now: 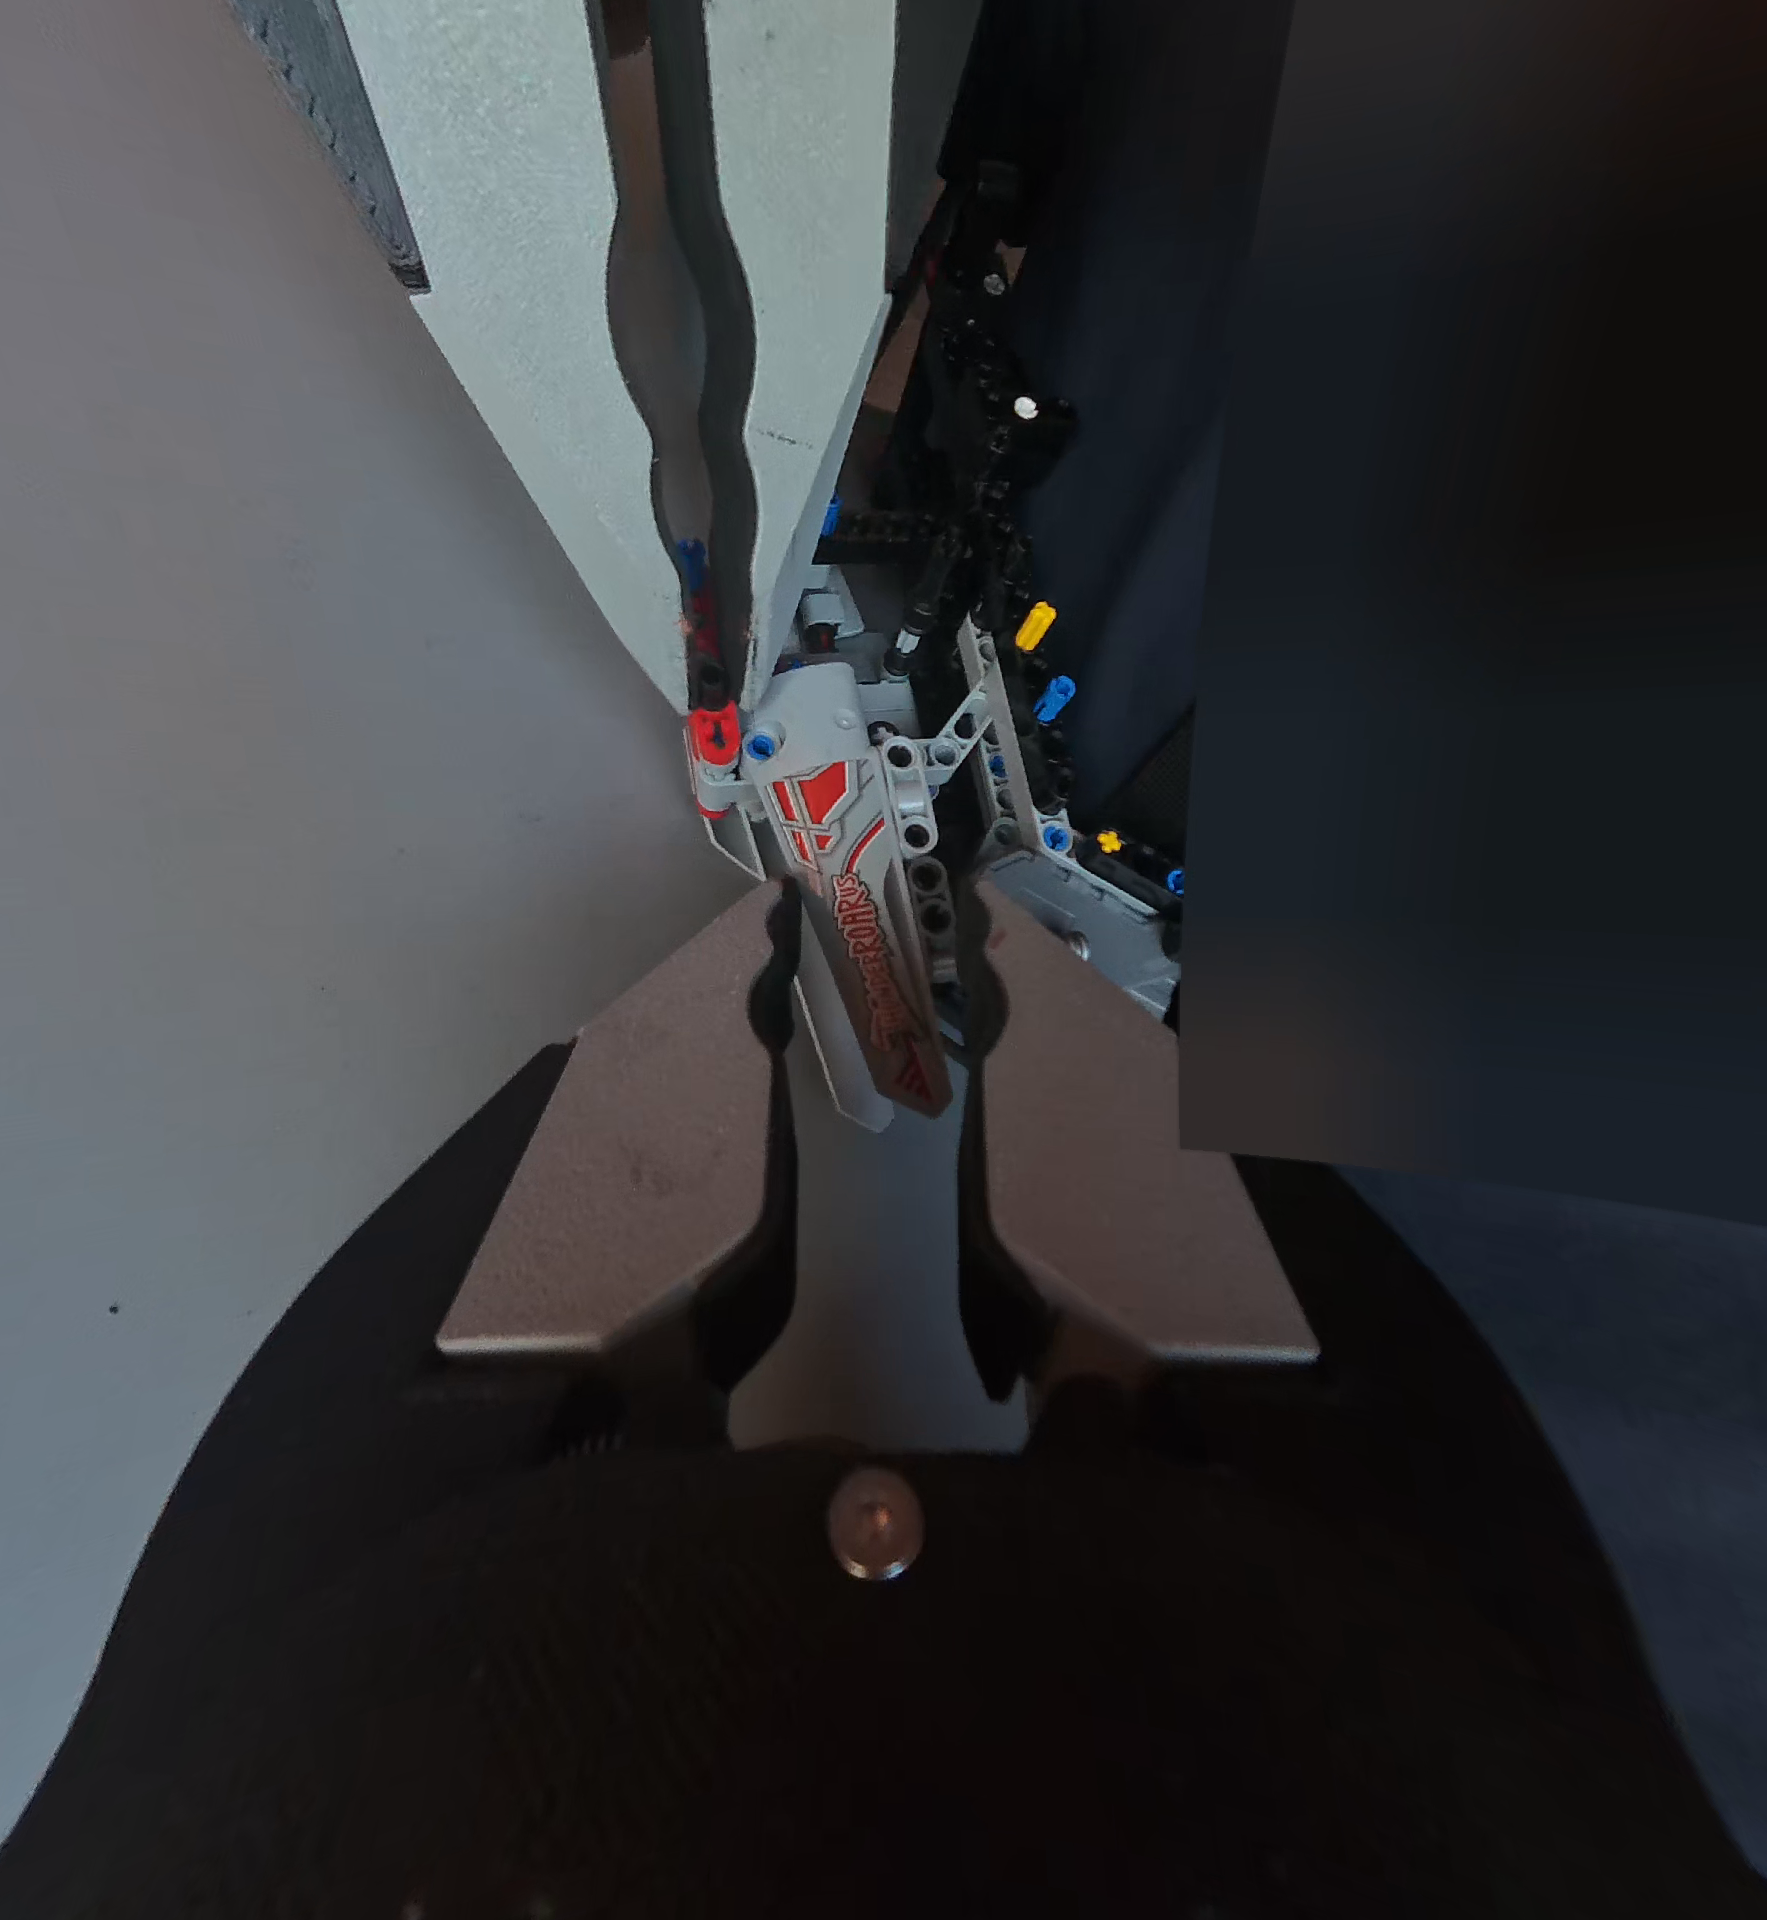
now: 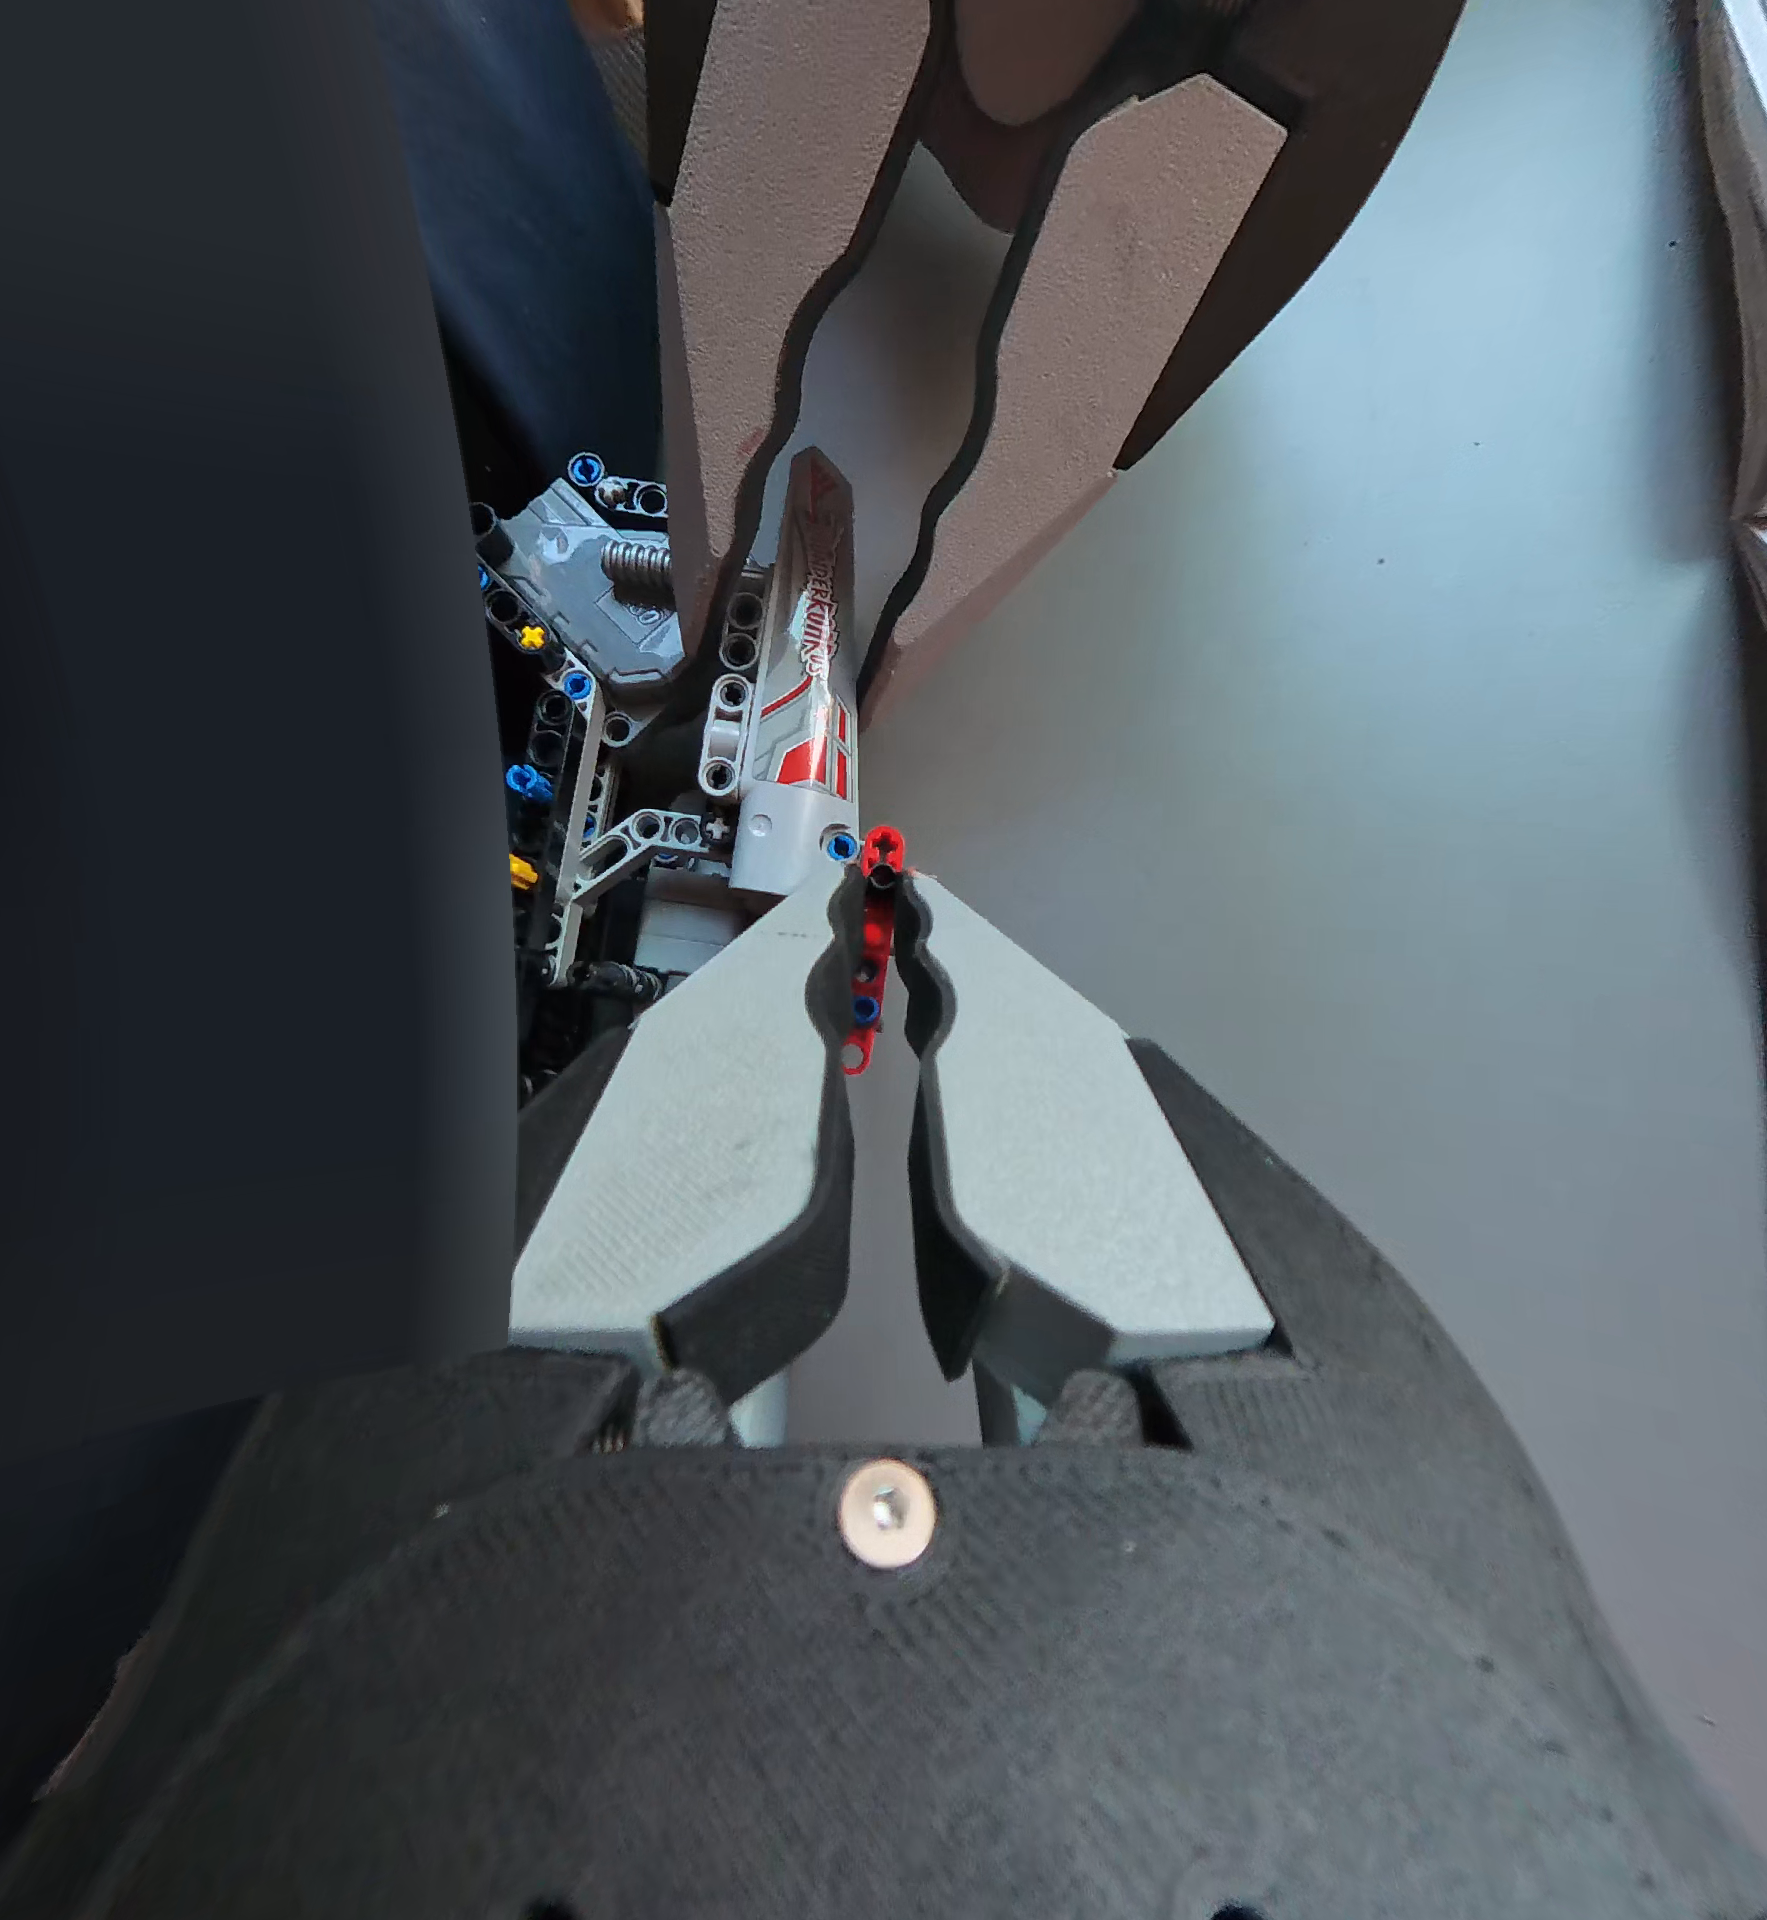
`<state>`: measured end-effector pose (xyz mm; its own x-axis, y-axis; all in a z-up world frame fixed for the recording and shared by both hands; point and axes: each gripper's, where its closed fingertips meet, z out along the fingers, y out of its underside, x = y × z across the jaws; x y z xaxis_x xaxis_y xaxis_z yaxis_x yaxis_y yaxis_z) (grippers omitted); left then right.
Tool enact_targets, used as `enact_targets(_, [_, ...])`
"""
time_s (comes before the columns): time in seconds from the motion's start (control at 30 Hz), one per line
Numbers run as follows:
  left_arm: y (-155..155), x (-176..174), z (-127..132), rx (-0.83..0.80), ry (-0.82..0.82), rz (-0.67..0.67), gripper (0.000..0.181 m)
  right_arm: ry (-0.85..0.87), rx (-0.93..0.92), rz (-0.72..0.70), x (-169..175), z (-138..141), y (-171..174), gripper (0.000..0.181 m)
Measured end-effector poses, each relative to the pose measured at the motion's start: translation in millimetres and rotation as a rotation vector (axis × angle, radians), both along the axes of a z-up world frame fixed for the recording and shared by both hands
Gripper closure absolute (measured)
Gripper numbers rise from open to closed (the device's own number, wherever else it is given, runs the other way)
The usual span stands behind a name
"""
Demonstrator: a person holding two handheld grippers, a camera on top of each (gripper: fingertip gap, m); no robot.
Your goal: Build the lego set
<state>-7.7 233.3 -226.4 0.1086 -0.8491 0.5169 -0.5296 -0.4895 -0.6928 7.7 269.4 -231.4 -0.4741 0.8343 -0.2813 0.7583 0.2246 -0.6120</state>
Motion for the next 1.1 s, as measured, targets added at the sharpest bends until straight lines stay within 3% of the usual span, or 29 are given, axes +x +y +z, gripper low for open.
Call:
enact_targets(0.53, [2.1, -0.9, -0.4, -0.003, -0.009, 0.011, 0.155, 0.059, -0.176, -0.104, -3.0, 3.4, 1.8, 0.179])
enact_targets(0.63, [6.3, -2.8, -1.6, 0.004, -0.008, 0.021, 0.156, 0.077, -0.229, -0.124, -1.5, 14.8, 7.8, 0.168])
enact_targets(0.77, [14.1, -7.6, -0.7, 0.011, -0.010, 0.043, 0.157, 0.138, -0.148, -0.196, 1.5, 25.3, 31.6, 0.155])
enact_targets(1.1, [25.5, -18.6, 0.4, 0.057, 0.013, 0.105, 0.157, 0.153, 0.006, -0.277, 8.0, 13.5, 33.0, 0.160])
